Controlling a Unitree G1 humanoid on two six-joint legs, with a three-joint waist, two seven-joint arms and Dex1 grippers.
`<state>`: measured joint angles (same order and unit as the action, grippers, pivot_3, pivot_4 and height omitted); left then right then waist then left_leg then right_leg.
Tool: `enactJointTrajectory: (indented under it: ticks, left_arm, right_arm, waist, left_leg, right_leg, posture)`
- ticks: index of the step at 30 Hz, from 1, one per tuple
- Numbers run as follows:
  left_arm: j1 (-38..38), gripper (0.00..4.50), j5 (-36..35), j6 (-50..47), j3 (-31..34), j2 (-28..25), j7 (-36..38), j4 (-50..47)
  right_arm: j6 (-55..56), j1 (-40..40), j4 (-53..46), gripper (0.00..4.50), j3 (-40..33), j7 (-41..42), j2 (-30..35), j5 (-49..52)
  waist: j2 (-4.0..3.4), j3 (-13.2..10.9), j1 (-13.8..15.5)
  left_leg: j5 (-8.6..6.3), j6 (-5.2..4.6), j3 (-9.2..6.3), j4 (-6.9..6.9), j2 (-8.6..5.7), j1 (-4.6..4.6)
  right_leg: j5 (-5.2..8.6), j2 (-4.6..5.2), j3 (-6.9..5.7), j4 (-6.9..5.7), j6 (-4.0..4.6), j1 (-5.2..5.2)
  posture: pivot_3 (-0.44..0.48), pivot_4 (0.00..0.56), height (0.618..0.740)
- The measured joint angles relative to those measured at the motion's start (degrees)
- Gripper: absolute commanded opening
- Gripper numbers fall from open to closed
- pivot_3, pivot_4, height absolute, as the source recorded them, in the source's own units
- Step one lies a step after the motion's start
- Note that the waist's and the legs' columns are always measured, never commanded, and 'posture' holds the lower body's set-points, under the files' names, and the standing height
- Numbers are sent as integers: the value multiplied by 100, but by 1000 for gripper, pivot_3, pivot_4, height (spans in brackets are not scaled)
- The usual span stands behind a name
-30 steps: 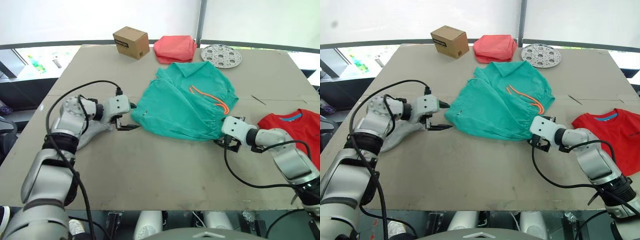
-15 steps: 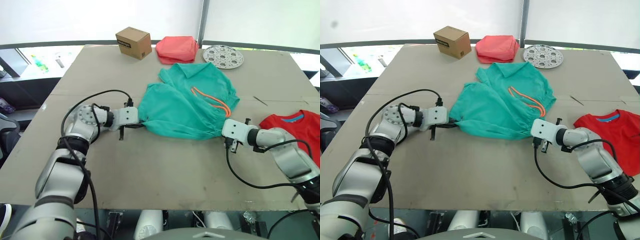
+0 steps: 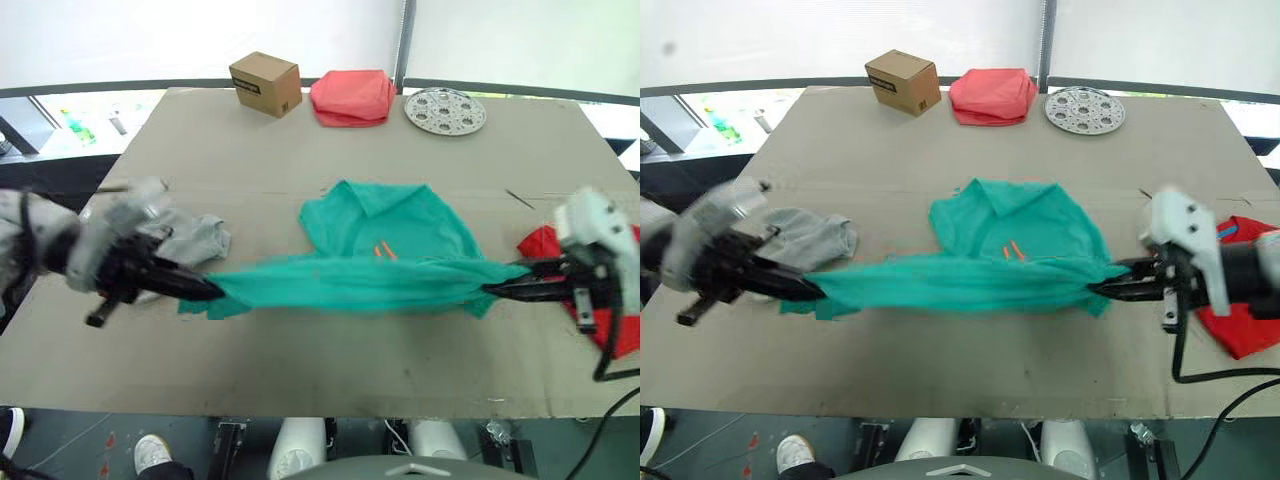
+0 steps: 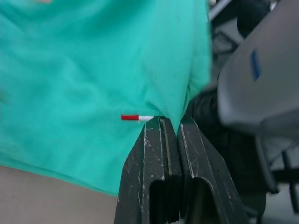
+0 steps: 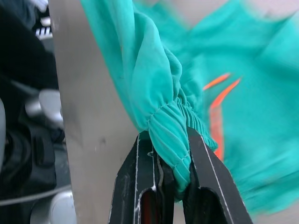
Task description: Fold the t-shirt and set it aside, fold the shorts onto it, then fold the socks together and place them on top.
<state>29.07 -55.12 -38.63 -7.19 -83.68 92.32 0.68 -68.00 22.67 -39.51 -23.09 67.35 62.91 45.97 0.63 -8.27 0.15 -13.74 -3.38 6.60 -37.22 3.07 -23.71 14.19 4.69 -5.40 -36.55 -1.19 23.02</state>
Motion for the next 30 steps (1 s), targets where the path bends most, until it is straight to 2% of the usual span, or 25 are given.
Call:
enactJointTrajectory:
  ticks: [1, 4, 5, 6, 7, 8, 9, 11, 12, 13, 14, 17, 18, 19, 21, 22, 25, 27, 30]
  left_arm:
    - [298, 49, 148, 13, -27, 251, -15, 118]
    - [1294, 49, 1109, 394, -321, 1553, -489, 791]
    - [1823, 49, 1751, 839, -485, 2342, -1000, 1427]
    - [2177, 49, 2147, 1148, -577, 2873, -1477, 1821]
    - [2737, 49, 2802, 1730, -674, 3567, -2364, 2690]
    - [3068, 49, 3080, 1972, -690, 3872, -2862, 3090]
    - [3834, 49, 3653, 2689, -660, 4357, -4144, 4068]
    - [4713, 49, 4080, 3478, -387, 4613, -5445, 4963]
    - [5295, 49, 4257, 4107, -89, 4573, -6000, 5404]
    - [5545, 49, 4314, 4505, 52, 4516, -6174, 5464]
    - [5838, 49, 4431, 5132, 275, 4399, -6383, 5509]
    - [5823, 49, 4540, 5992, 538, 4178, -6360, 5455]
    - [5651, 49, 4572, 6176, 584, 4156, -6235, 5387]
    - [4653, 49, 4330, 6152, 711, 3996, -5570, 4500]
    - [3633, 49, 4086, 5820, 719, 3874, -5082, 3642]
    - [2790, 49, 3896, 5359, 724, 3848, -4871, 2865]
    - [1164, 49, 3618, 4353, 713, 3686, -4682, 1355]
    - [-186, 49, 3464, 3587, 835, 3306, -4647, -35]
    - [-1987, 49, 3351, 2943, 876, 3067, -4480, -1382]
  right_arm:
    - [37, 174, 93, 2, 97, -138, -7, -32]
    - [489, 885, 754, 2, 1177, -928, -253, -801]
    - [746, 1415, 1313, 2, 1864, -1400, -522, -1428]
    - [947, 1823, 1748, 2, 2271, -1776, -795, -1842]
    - [1347, 2479, 2578, 2, 2846, -2346, -1226, -2517]
    - [1590, 2860, 2983, 2, 3043, -2657, -1473, -2836]
    - [2407, 3724, 4060, 2, 3388, -3424, -1925, -3533]
    - [3537, 4691, 5225, 2, 3516, -4284, -2271, -4254]
    - [4506, 5277, 5887, 2, 3505, -4683, -2278, -4606]
    - [5031, 5546, 6108, 2, 3471, -4805, -2267, -4721]
    - [5747, 5874, 6344, 2, 3354, -4943, -2264, -4847]
    - [6508, 5960, 6391, 2, 3158, -4755, -2124, -4825]
    - [6599, 5842, 6320, 2, 3105, -4558, -2085, -4745]
    - [6250, 4825, 5492, 2, 2800, -3892, -1736, -4288]
    - [5868, 3846, 4869, 2, 2713, -3404, -1552, -3946]
    - [5532, 3051, 4407, 2, 2709, -3100, -1421, -3764]
    - [4826, 1824, 3691, 2, 2705, -2738, -1215, -3495]
    - [4216, 1054, 2958, 2, 2436, -2637, -1058, -3247]
    - [3433, -45, 2176, 2, 2185, -2557, -995, -2857]
  waist:
    - [-6, 3, 27]
    - [7, 22, 79]
    - [12, 24, 92]
    - [30, 11, 90]
    - [52, -2, 66]
    - [64, -10, 60]
    - [78, -22, 12]
    - [81, -23, -69]
    - [80, -22, -114]
    - [77, -13, -134]
    - [77, -9, -149]
    - [70, 5, -144]
    - [69, 5, -130]
    - [69, 13, -121]
    - [64, 8, -92]
    - [53, -1, -88]
    - [29, -35, -111]
    - [26, -27, -156]
    - [36, -13, -171]
  left_leg:
    - [0, -1, 2, 0, -4, 0]
    - [13, -21, 11, -17, -11, -4]
    - [25, -39, 16, -29, -22, -6]
    - [32, -49, 15, -27, -31, -28]
    - [55, -38, 28, -32, -37, -30]
    - [58, -37, 37, -32, -46, -51]
    - [73, -34, 45, -31, -43, -115]
    - [83, -27, 79, -18, -43, -162]
    - [83, -25, 88, 4, -48, -164]
    - [82, -24, 89, 43, -62, -160]
    - [81, -23, 92, 94, -73, -112]
    - [81, -23, 110, 98, -72, -36]
    - [74, -21, 158, 103, -57, -9]
    - [68, -22, 172, 134, -34, -7]
    - [61, -17, 171, 98, -16, -18]
    - [62, -19, 173, 90, -14, -28]
    - [63, -30, 175, 9, -11, -32]
    - [62, -31, 173, 11, 4, -11]
    - [42, -12, 158, 10, 14, 31]
  right_leg:
    - [0, 0, -3, 3, 0, 0]
    - [-2, -12, 3, -13, 1, -2]
    - [-3, -38, 1, -24, 0, -2]
    - [-9, -47, 6, -25, -1, 10]
    - [-40, -50, 27, -35, -3, 15]
    - [-49, -54, 38, -33, -13, 40]
    - [-77, -57, 54, -30, -29, 106]
    - [-115, -53, 84, -28, -72, 172]
    - [-115, -51, 78, -7, -76, 181]
    - [-113, -51, 76, 27, -79, 182]
    - [-113, -37, 47, 22, -79, 165]
    - [-90, -6, -38, -4, -110, 97]
    - [-46, 3, -59, -7, -112, 56]
    - [-26, 7, -67, 12, -89, 54]
    - [-20, 11, -82, -19, -80, 45]
    - [-21, 13, -80, -20, -78, 43]
    - [-32, 23, -65, -43, -67, 41]
    - [-52, 36, -45, -27, -43, 22]
    - [-43, 39, -45, -25, -32, -23]
  posture:
    - [0, 150, 740]
    - [0, 150, 740]
    - [0, 150, 740]
    - [0, 150, 740]
    - [0, 150, 740]
    - [0, 150, 740]
    - [0, 150, 740]
    - [0, 150, 740]
    - [0, 150, 740]
    - [0, 150, 740]
    - [0, 150, 740]
    - [0, 150, 740]
    - [0, 150, 740]
    - [0, 150, 740]
    - [0, 150, 740]
    - [0, 150, 740]
    - [0, 150, 740]
    - [0, 150, 740]
    - [0, 150, 740]
